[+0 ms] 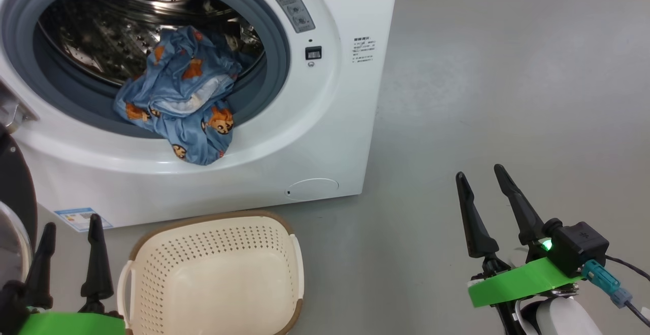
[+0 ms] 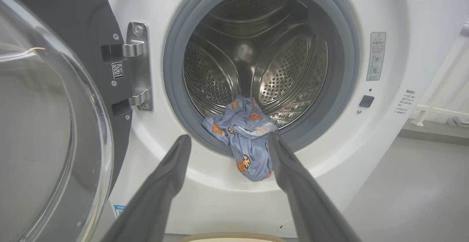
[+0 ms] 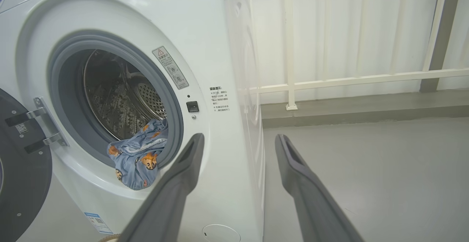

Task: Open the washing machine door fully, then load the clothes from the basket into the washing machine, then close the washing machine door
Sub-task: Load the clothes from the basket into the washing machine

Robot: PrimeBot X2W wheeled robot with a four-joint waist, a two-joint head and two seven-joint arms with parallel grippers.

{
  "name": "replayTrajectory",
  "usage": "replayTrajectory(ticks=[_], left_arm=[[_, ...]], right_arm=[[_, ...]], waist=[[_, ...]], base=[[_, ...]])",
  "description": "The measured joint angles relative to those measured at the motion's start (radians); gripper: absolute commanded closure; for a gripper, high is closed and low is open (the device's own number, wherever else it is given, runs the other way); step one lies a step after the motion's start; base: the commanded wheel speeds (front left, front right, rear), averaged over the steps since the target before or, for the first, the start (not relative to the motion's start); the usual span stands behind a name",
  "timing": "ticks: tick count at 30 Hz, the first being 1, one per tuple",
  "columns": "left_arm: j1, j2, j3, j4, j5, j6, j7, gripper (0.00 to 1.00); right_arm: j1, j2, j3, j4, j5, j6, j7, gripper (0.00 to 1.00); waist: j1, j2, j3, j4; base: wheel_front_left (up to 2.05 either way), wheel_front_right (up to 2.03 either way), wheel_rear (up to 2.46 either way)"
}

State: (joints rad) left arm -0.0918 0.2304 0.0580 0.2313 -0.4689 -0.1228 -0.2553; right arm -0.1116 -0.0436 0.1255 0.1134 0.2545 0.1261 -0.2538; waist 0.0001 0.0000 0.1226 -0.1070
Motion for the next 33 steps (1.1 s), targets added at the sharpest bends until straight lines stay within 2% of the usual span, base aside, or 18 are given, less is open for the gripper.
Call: replayTrajectory(ticks=[22,28,33], left_arm=[[0.000,-0.002,-0.006,-0.003,0.026,-0.001,0.000,0.00],[-0.001,0.012,-0.064,0.002,0.028,-0.002,0.000,0.00],[-0.024,0.058,-0.144,0.034,0.000,-0.003,0.011,0.00]], right_arm=[[-0.001,0.000,0.003,0.011,-0.001,0.000,0.000,0.00],[-0.001,0.000,0.002,0.002,-0.001,0.000,0.000,0.00],[-0.001,0.000,0.005,-0.008,0.000,0.000,0.000,0.00]], waist=[[-0.0001,0.0000,0.005,-0.001],[-0.0001,0.0000,0.018,-0.004],[0.0000,0.0000,0.038,-0.010]], base=[[0.00,0.00,0.00],[0.00,0.00,0.00],[0.00,0.00,0.00]])
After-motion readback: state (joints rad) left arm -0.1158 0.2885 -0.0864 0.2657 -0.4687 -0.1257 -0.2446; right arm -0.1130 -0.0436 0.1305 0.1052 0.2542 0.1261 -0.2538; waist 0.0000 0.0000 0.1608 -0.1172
